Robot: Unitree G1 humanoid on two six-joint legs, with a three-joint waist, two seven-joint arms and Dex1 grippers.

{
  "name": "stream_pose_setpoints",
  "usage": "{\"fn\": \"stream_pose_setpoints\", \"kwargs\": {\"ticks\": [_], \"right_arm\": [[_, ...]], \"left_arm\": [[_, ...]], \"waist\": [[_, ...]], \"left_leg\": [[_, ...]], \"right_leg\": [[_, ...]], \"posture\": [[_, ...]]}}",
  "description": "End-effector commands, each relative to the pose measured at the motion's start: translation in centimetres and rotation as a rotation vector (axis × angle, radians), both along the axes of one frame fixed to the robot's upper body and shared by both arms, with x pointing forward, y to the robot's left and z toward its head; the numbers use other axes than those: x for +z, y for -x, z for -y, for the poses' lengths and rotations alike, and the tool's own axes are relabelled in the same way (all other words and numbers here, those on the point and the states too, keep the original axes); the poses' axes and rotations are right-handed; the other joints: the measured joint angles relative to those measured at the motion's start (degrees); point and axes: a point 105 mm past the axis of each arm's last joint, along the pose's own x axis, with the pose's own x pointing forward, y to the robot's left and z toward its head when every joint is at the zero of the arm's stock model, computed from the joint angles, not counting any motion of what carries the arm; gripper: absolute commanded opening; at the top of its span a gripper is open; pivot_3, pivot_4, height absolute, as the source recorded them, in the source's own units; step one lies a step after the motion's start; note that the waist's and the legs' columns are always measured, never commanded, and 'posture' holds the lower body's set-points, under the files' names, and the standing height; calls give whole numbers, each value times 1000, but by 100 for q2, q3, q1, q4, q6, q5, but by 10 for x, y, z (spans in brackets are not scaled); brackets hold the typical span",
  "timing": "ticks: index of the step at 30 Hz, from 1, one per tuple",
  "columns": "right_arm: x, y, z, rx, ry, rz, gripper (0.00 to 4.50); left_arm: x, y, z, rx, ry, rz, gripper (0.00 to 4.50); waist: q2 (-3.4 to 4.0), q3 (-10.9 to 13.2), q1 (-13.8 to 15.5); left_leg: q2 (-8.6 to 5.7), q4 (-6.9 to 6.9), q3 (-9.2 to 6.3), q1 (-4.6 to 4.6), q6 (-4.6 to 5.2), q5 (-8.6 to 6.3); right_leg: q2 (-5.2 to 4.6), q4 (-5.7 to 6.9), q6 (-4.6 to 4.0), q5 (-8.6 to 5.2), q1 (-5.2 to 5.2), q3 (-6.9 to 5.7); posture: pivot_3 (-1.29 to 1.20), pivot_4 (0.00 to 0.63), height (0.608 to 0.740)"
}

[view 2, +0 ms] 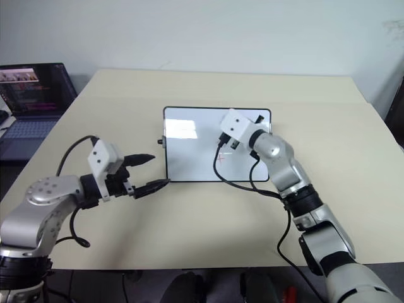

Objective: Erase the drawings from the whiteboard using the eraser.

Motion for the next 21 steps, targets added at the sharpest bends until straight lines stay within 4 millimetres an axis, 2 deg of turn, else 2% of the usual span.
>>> {"fn": "stream_pose_setpoints", "kwargs": {"ticks": [1, 3, 7, 9, 13, 15, 17, 21], "right_arm": [[-32, 10, 4, 35, 102, -93, 1143], [-39, 15, 4, 57, 137, -113, 1143], [-40, 17, 2, 73, 154, -115, 1143], [-30, 14, 1, 58, 135, -69, 1143], [10, 3, 1, -7, 0, 67, 1143], [22, 0, 0, -24, -43, 107, 1143], [24, -2, -3, -26, -56, 118, 1143], [17, -1, -16, -2, -43, 104, 1143]], "left_arm": [[11, 2, 4, -21, 0, 42, 4500], [11, 2, 4, -20, 0, 42, 4500], [12, 0, 2, -12, -2, 41, 4500], [13, 0, 0, -8, -3, 42, 4500], [13, -1, -2, 0, -6, 43, 4500], [13, -1, -1, -2, -4, 44, 4500], [12, 0, 0, -3, -3, 43, 4500], [10, 1, 2, -9, -1, 43, 4500]], "waist": [[-2, -2, 3], [-3, -2, 2], [-3, -2, -2], [-3, -2, 1], [-2, -1, -5], [-1, 0, 0], [-1, 0, 2], [0, 1, -1]], "left_leg": [[0, 0, 0, 1, 0, 0], [0, 3, -3, 5, 0, 0], [-1, 6, 0, 16, 2, 2], [0, 7, -2, 18, 5, 6], [0, 9, 1, 17, 6, 8], [0, 8, 0, 12, 5, 8], [-1, 6, -1, 5, 4, 7], [1, -1, -1, 1, 3, 4]], "right_leg": [[0, 0, 0, 0, 1, 0], [-1, 3, 0, 0, 6, -3], [0, 17, -2, 3, 7, 0], [2, 19, -3, 5, 8, -2], [4, 19, -3, 8, 6, 2], [3, 18, -3, 7, 4, 1], [2, 16, -3, 7, 0, -1], [2, 4, -4, 2, -1, -1]], "posture": [[0, 150, 740], [0, 150, 740], [0, 150, 740], [0, 150, 740], [0, 150, 740], [0, 150, 740], [0, 150, 740], [0, 150, 740]]}}
